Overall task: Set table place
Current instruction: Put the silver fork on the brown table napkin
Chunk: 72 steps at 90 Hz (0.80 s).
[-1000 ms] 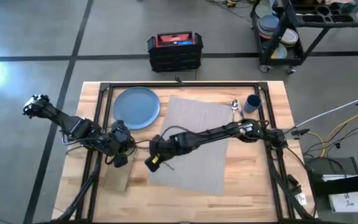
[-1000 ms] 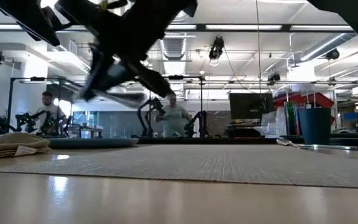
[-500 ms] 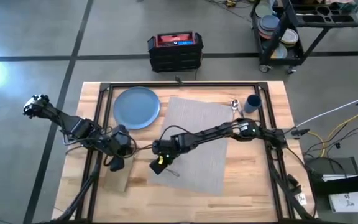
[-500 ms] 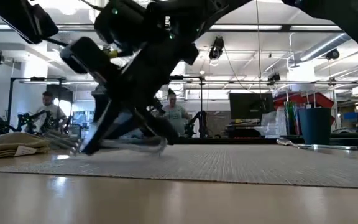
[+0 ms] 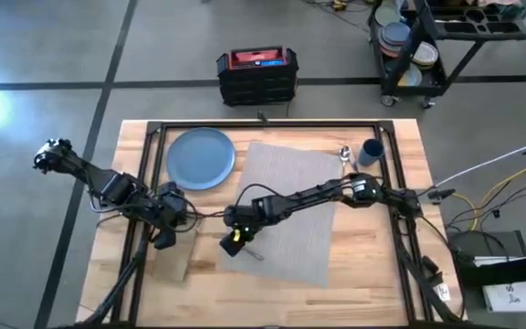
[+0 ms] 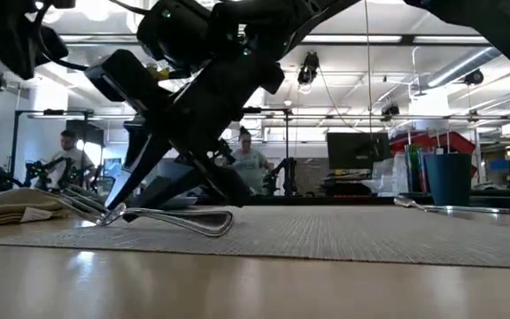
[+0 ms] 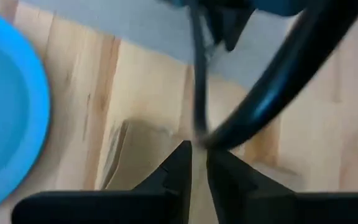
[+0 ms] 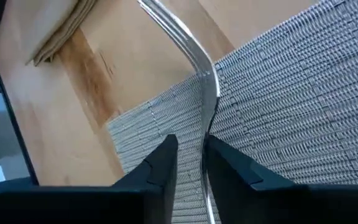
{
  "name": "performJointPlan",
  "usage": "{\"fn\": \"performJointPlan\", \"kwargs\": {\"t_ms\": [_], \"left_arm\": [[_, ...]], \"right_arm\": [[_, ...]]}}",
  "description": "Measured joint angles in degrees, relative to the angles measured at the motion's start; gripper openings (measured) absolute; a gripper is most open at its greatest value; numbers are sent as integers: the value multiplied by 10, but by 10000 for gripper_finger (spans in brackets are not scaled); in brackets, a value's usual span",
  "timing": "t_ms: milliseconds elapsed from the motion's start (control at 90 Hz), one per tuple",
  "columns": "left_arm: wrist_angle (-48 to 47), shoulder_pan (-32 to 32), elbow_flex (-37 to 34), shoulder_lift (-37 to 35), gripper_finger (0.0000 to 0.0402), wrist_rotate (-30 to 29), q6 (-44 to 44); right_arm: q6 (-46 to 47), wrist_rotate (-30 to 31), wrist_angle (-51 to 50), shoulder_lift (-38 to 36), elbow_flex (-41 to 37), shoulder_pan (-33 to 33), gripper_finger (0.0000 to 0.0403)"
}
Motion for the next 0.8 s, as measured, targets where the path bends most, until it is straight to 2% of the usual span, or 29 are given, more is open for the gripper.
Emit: {"fn": "performJointPlan", "kwargs": {"t_ms": [433, 589, 700, 800], "left_arm": [[47, 0, 0, -14, 33, -19, -4], [141, -1, -31, -7, 33, -20, -11], [264, -1, -92, 7, 24, -29, -15], [378, -1, -151, 35, 4, -39, -36]], "right_arm": [[-40, 36, 4, -27, 0, -14, 118], [-55, 43, -47, -34, 0, -24, 122], [-68, 54, -108, -36, -6, -19, 93], [-76, 72, -126, -38, -24, -5, 33]]}}
